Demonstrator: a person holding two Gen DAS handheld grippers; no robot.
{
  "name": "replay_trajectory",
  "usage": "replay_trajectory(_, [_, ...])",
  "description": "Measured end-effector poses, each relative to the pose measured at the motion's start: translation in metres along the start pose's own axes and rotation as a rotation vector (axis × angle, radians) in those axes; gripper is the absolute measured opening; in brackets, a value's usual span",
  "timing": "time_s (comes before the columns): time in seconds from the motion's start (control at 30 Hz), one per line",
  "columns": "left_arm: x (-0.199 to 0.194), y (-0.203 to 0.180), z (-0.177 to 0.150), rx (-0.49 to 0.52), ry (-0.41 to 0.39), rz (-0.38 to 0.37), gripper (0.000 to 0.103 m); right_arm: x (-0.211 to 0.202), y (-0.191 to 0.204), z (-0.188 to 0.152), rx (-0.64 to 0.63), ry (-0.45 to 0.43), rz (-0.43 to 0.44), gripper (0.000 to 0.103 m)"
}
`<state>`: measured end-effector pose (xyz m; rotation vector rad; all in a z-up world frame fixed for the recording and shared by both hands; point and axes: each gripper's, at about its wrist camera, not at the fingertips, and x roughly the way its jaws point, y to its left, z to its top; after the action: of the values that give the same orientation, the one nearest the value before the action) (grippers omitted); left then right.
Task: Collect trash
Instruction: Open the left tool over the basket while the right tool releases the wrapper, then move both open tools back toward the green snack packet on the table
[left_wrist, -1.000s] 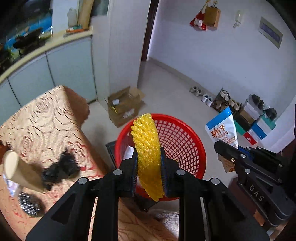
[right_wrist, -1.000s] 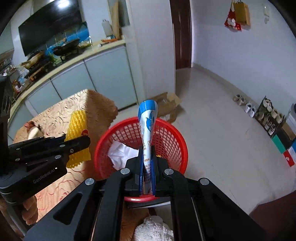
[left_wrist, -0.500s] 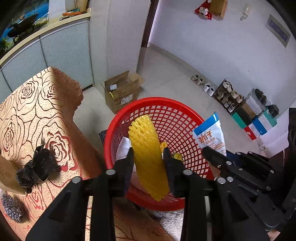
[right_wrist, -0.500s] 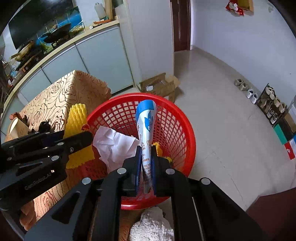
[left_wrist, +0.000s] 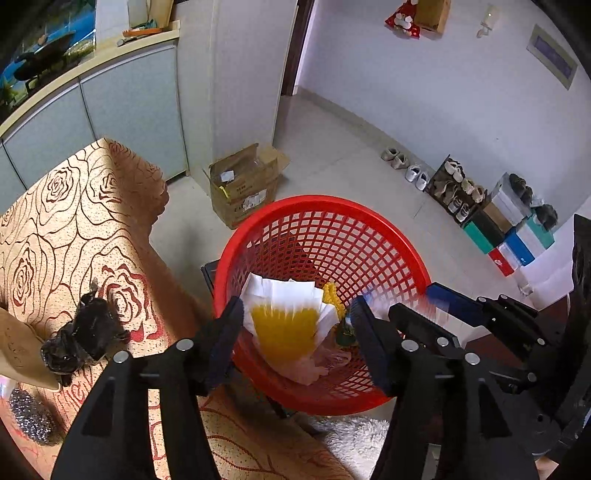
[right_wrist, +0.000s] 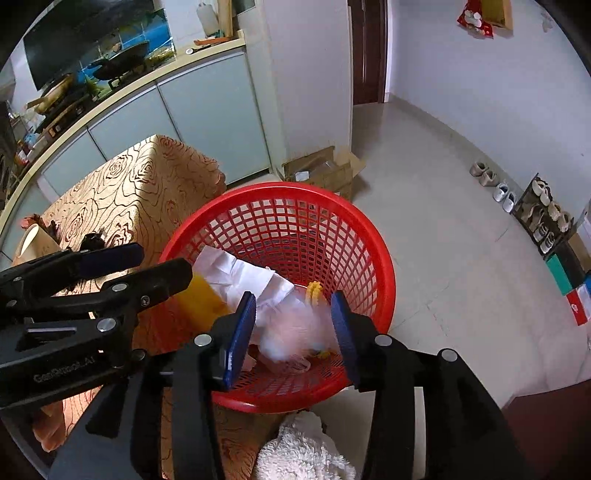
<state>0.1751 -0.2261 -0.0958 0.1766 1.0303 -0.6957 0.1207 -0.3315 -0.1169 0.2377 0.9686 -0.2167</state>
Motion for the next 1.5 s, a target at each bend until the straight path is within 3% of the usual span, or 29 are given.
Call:
replay_trajectory(0.7, [-0.061,0.006,-0.006,-0.025,-0.123,0.053,0.066,-0.050,-0.003,0.002,0.044,-0.104,-0.042,0.042])
replay_trajectory(0.87, [-0.082,0.016,-0.014,-0.054,-0.153,0.072,0.066,-0.063,0.005,0.000,0.036,-0.134,-0.045,0.048])
replay_trajectory(1.03, [-0.104,0.031,-0.027,-0.088,-0.179,0.105,0.066,-0.078,0.018,-0.002,0.020,-0.170,-0.033,0.055])
replay_trajectory(1.5, [-0.163,0.098,-0.077,-0.218,-0.232,0.259,0.071,-0.098,0.073,-0.006,-0.064,-0.214,0.054,0.062])
